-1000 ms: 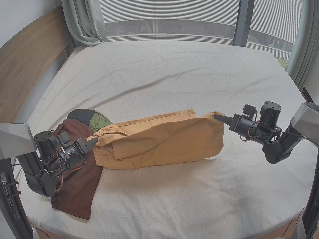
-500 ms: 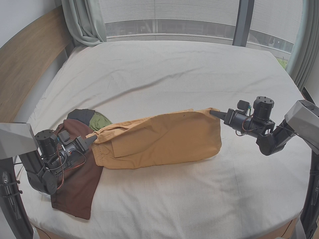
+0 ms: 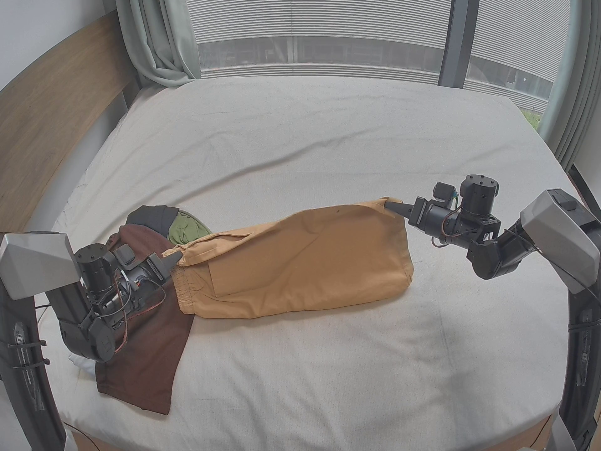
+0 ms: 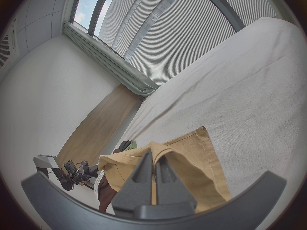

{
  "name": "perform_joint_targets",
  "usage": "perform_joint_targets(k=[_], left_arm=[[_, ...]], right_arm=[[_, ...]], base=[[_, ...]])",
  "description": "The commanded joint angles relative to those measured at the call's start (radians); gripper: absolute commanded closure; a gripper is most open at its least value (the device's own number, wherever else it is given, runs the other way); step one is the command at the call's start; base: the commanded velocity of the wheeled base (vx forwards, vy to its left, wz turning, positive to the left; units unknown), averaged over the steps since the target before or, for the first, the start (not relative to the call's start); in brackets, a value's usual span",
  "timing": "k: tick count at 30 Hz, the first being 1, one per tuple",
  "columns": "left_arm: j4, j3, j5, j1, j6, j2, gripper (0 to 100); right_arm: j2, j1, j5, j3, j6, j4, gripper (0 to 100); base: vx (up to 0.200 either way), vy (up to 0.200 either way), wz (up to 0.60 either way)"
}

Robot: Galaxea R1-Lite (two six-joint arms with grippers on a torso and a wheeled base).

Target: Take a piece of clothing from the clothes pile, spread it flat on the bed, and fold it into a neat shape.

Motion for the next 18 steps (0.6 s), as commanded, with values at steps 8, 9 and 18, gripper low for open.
perform_joint_targets(k=[8,9,18], left_arm=[[-0.001,-0.069,0.044,0.0,-0.001,0.066,100],[-0.001,-0.072,0.044,0.0,-0.001,0.068,100],[-0.001,-0.081,0.044,0.003,-0.001,0.079,100]], right_arm=[[0.099,0.002,0.0,-0.099,0.0,0.008,100],[0.101,0.002,0.0,-0.102,0.0,0.008,100],[0.131,0.007,0.0,-0.146,0.0,0.008,100]], base=[[0.0,0.0,0.0],[0.0,0.0,0.0],[0.0,0.0,0.0]])
